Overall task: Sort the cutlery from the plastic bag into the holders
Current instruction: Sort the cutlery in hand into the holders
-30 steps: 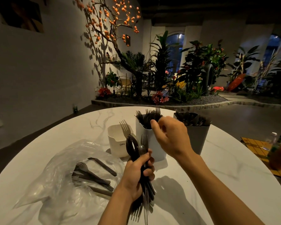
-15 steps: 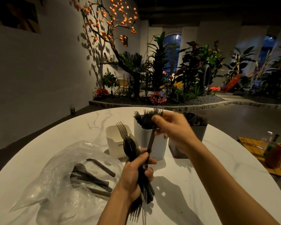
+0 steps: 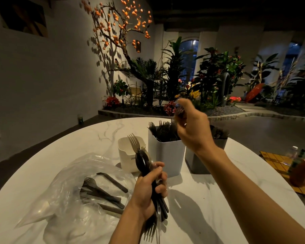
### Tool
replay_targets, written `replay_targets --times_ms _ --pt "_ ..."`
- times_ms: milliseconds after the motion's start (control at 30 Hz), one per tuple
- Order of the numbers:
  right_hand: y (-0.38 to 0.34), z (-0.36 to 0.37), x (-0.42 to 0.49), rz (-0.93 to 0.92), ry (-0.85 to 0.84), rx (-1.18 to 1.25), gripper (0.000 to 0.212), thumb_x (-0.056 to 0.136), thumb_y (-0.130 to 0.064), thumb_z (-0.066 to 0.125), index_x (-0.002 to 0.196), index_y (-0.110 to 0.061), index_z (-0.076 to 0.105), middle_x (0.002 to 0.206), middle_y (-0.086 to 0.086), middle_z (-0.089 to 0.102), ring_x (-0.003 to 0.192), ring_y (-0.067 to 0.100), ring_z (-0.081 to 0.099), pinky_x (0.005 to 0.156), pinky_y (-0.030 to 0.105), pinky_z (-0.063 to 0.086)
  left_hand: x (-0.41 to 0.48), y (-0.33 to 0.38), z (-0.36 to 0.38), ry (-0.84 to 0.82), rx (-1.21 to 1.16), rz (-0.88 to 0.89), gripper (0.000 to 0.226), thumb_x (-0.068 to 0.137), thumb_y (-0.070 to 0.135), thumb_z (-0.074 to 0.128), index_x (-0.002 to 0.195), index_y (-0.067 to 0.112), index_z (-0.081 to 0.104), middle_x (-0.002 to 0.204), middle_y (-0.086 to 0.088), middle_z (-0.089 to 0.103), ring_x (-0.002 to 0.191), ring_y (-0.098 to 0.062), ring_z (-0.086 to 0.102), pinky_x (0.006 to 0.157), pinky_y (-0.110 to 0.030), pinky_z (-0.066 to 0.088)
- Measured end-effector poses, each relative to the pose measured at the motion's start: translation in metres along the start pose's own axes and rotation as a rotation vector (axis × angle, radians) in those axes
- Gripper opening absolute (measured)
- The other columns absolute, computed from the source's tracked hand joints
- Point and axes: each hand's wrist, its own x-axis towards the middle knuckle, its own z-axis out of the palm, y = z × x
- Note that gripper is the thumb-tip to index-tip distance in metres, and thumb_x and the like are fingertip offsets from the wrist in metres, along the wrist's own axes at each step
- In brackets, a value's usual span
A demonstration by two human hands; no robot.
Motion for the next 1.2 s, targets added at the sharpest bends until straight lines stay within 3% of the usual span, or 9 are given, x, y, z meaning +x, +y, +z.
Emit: replay_targets --times_ms 133,200,300,433,600,800,900,1000,1200 --pt "0.013 0.022 -0.017 0.019 -0.309 -0.276 0.023 0.097 -0.025 0.062 0.118 -0.019 0.07 0.126 0.007 0.052 0.118 0.027 0.047 0.093 0.043 0.051 0.0 0.0 0.001 0.006 0.014 -0.005 0.025 0.083 0.017 0.066 0.108 0.012 0.069 0.07 -0.006 0.053 0.045 -0.009 0.035 0.049 -0.024 0.03" --pt "0.016 0.024 -0.021 0.082 -0.365 -0.298 0.025 0.099 -0.034 0.057 0.117 -0.022 0.072 0.128 0.007 0.048 0.121 0.028 0.04 0.095 0.047 0.048 0.0 0.0 0.001 -0.006 0.013 -0.007 0.026 0.084 0.017 0.065 0.109 0.011 0.068 0.07 -0.006 0.053 0.046 -0.009 0.035 0.048 -0.024 0.031" --pt "0.013 0.024 -0.022 0.056 -0.287 -0.294 0.025 0.098 -0.03 0.059 0.116 -0.02 0.072 0.128 0.008 0.049 0.12 0.028 0.04 0.092 0.049 0.049 0.002 0.0 0.0 -0.005 0.01 -0.015 0.017 0.093 0.013 0.062 0.108 0.011 0.069 0.069 -0.005 0.052 0.046 -0.01 0.035 0.049 -0.024 0.032" --pt "-0.01 0.026 -0.029 -0.001 -0.112 -0.079 0.021 0.097 -0.029 0.061 0.109 -0.013 0.07 0.102 0.0 0.055 0.089 0.015 0.053 0.075 0.038 0.055 0.003 -0.002 0.0 -0.017 0.049 -0.007 0.008 0.089 0.016 0.067 0.095 0.011 0.068 0.065 -0.002 0.048 0.045 -0.008 0.034 0.045 -0.022 0.032" --pt "-0.042 0.038 -0.043 0.152 -0.624 -0.073 0.065 0.078 -0.065 0.073 0.125 -0.023 0.058 0.114 -0.004 0.063 0.096 0.013 0.06 0.08 0.031 0.057 0.0 -0.004 0.006 0.048 0.149 0.016 0.019 0.099 0.008 0.052 0.081 0.01 0.055 0.064 -0.002 0.044 0.05 -0.012 0.031 0.05 -0.027 0.027" --pt "-0.04 0.047 -0.048 0.282 -0.65 -0.01 0.045 0.078 -0.047 0.078 0.115 -0.026 0.065 0.103 -0.004 0.068 0.092 0.015 0.065 0.083 0.039 0.06 -0.002 -0.003 0.004 0.059 0.208 0.046 0.014 0.098 0.002 0.055 0.085 0.007 0.056 0.064 -0.004 0.042 0.05 -0.012 0.035 0.047 -0.026 0.031" --pt "-0.037 0.041 -0.044 0.367 -0.624 0.135 0.032 0.082 -0.033 0.075 0.111 -0.02 0.068 0.098 -0.002 0.07 0.091 0.016 0.067 0.082 0.037 0.061 -0.001 -0.002 0.002 -0.009 0.152 0.065 0.019 0.085 0.017 0.076 0.09 0.006 0.061 0.067 -0.005 0.046 0.052 -0.014 0.041 0.047 -0.026 0.033" --pt "-0.032 0.035 -0.042 0.433 -0.587 0.24 0.011 0.085 -0.021 0.071 0.095 -0.016 0.069 0.087 0.004 0.071 0.085 0.021 0.069 0.077 0.041 0.061 -0.002 -0.002 0.004 -0.068 0.077 0.079 0.021 0.089 0.034 0.073 0.092 0.014 0.068 0.072 -0.004 0.053 0.055 -0.013 0.042 0.048 -0.024 0.033" --pt "-0.03 0.026 -0.046 0.532 -0.549 0.514 0.001 0.095 -0.012 0.066 0.096 -0.012 0.067 0.085 0.004 0.069 0.063 0.001 0.062 0.049 0.011 0.044 -0.003 -0.001 0.003 -0.033 0.055 0.077 0.03 0.09 0.032 0.067 0.108 0.009 0.065 0.075 -0.006 0.057 0.056 -0.013 0.045 0.048 -0.023 0.037"
